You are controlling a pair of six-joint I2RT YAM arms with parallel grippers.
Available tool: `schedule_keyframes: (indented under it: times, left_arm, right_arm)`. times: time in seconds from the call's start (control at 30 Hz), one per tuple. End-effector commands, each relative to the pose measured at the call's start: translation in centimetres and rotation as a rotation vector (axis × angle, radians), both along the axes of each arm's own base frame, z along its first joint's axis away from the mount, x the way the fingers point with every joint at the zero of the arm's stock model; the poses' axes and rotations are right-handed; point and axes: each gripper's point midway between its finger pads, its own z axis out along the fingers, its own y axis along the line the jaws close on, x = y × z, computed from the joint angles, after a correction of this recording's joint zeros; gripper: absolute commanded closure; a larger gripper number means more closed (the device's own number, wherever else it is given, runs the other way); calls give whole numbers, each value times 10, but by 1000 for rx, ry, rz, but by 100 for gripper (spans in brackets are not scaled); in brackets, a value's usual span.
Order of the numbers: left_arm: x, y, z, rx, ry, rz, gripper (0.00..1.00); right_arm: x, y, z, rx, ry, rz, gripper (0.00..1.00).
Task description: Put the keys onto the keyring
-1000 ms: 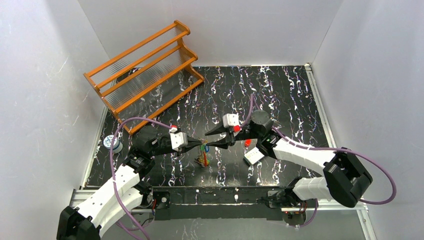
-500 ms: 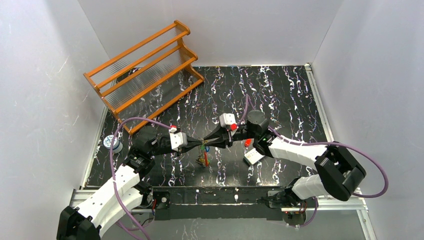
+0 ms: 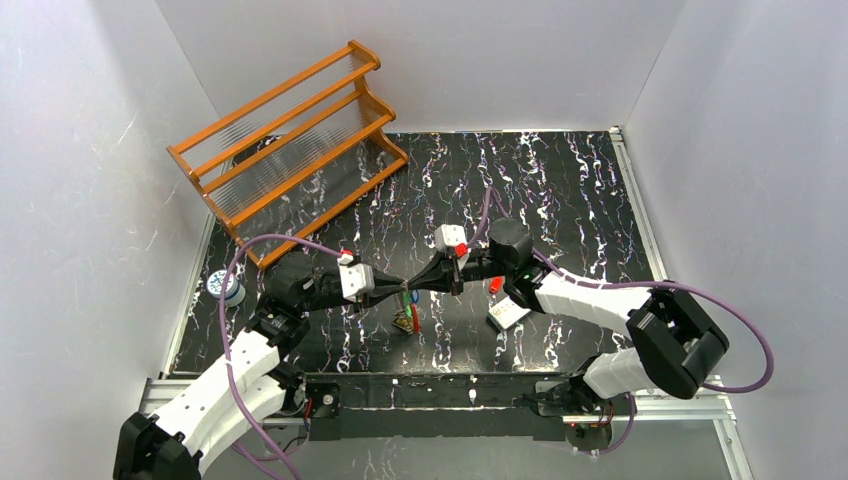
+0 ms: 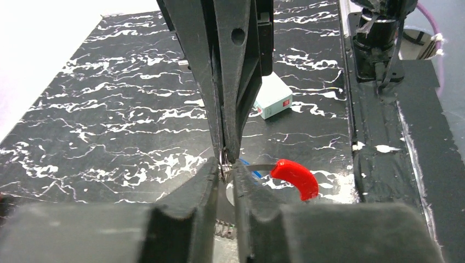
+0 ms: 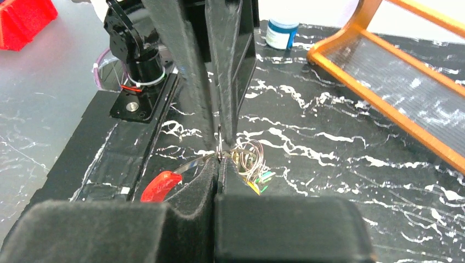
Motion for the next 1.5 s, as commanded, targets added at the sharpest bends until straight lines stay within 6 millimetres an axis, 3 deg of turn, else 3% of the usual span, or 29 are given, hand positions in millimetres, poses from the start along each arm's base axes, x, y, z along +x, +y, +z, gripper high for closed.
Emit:
schedule_keyframes:
  times: [0.0, 0.13, 0.3, 0.47, 0.7, 1.23, 1.47]
  left_arm:
    - [1, 1, 12, -22, -48, 12, 79]
    - [6, 7, 10, 18, -67, 54, 66]
    - [9, 13, 5, 83, -70, 76, 63]
    - [13, 14, 1, 126, -62, 85, 63]
    - [22, 14, -2, 165, -59, 98, 63]
    - [18, 6, -12, 175, -17, 34, 63]
    - [17, 0, -16, 128, 33, 24, 71]
  right_arm:
    - [7, 0, 18, -14, -52, -24, 99]
    - [13, -4, 17, -79, -65, -59, 99]
    - [23, -9, 17, -166, -55, -117, 99]
    - [31, -10, 17, -278, -19, -173, 99]
    - [26, -11, 2, -437, -28, -186, 99]
    - [14, 9, -3, -476, 27, -127, 99]
    - [11, 11, -3, -471, 27, -116, 99]
